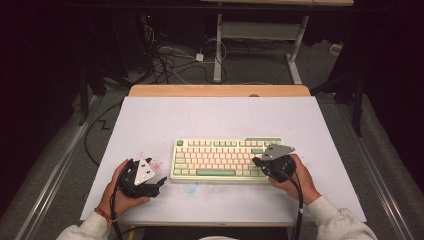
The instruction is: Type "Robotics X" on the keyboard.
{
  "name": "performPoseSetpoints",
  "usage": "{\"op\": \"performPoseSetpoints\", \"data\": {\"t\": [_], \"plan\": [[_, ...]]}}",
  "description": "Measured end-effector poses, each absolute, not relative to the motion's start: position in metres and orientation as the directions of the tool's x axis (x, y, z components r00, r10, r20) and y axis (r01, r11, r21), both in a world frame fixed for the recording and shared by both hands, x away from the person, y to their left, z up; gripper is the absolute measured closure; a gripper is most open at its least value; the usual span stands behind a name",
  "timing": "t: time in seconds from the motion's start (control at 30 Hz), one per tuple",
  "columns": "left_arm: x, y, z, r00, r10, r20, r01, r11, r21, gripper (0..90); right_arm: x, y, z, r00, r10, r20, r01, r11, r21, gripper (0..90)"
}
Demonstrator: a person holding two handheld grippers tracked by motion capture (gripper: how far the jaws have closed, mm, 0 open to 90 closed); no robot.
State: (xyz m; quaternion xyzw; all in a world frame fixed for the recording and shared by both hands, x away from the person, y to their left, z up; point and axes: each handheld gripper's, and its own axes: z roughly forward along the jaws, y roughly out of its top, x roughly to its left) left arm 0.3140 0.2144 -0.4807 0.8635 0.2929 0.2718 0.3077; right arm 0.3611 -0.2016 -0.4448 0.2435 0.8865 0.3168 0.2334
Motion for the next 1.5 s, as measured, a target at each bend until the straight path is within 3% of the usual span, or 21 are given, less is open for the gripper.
{"op": "performPoseSetpoints", "data": {"t": [0.4, 0.6, 0.7, 0.8, 0.93, 1.1, 1.5], "plan": [[0.312, 0.212, -0.478, 0.684, 0.670, 0.289, 0.339, -0.642, 0.687, 19.8, 0.358, -0.211, -0.453, -0.769, 0.586, -0.254, 0.295, 0.679, 0.672, 89.9], [0.308, 0.214, -0.472, 0.671, 0.689, 0.274, 0.344, -0.617, 0.708, 25.2, 0.356, -0.213, -0.459, -0.766, 0.592, -0.249, 0.295, 0.669, 0.682, 90.0], [0.307, 0.214, -0.469, 0.672, 0.693, 0.263, 0.345, -0.606, 0.716, 32.0, 0.355, -0.213, -0.459, -0.765, 0.592, -0.254, 0.293, 0.670, 0.682, 90.0], [0.306, 0.215, -0.467, 0.688, 0.683, 0.245, 0.338, -0.601, 0.724, 44.5, 0.354, -0.213, -0.459, -0.761, 0.599, -0.251, 0.299, 0.667, 0.683, 90.0], [0.306, 0.217, -0.460, 0.711, 0.674, 0.201, 0.342, -0.581, 0.739, 68.6, 0.354, -0.213, -0.459, -0.760, 0.599, -0.251, 0.299, 0.665, 0.684, 90.0], [0.306, 0.218, -0.456, 0.734, 0.657, 0.172, 0.344, -0.578, 0.740, 84.8, 0.354, -0.213, -0.459, -0.758, 0.601, -0.252, 0.299, 0.664, 0.685, 90.0], [0.314, 0.200, -0.448, 0.771, 0.616, 0.163, 0.331, -0.605, 0.724, 88.0, 0.353, -0.212, -0.460, -0.754, 0.604, -0.258, 0.298, 0.664, 0.686, 90.0]]}}
